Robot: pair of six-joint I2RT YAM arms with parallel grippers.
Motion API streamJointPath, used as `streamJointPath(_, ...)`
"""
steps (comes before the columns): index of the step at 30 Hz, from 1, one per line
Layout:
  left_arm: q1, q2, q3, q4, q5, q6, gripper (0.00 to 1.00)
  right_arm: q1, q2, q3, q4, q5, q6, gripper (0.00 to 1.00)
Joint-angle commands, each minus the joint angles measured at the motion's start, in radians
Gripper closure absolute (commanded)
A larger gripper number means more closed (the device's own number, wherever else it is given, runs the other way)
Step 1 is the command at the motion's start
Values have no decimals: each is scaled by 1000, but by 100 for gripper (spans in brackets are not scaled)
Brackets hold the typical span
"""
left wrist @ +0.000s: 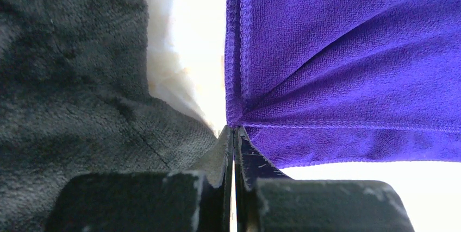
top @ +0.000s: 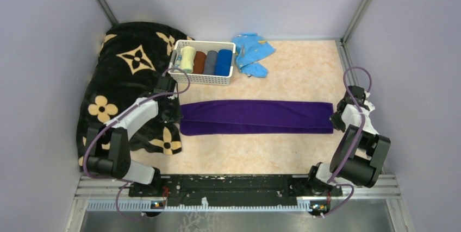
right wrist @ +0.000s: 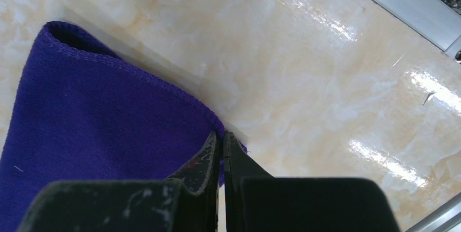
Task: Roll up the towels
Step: Fold the towel at the center of the board.
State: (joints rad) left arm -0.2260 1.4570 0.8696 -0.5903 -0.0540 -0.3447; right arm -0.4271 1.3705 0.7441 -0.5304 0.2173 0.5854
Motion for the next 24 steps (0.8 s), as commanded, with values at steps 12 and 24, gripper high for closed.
streamJointPath(12, 8, -159, -5, -47, 14, -65, 100, -14, -138, 29, 3, 25, 57, 100)
streamJointPath(24, 8, -235, -136, -64, 53, -213, 100, -48, -220, -54, -6, 50, 93, 100)
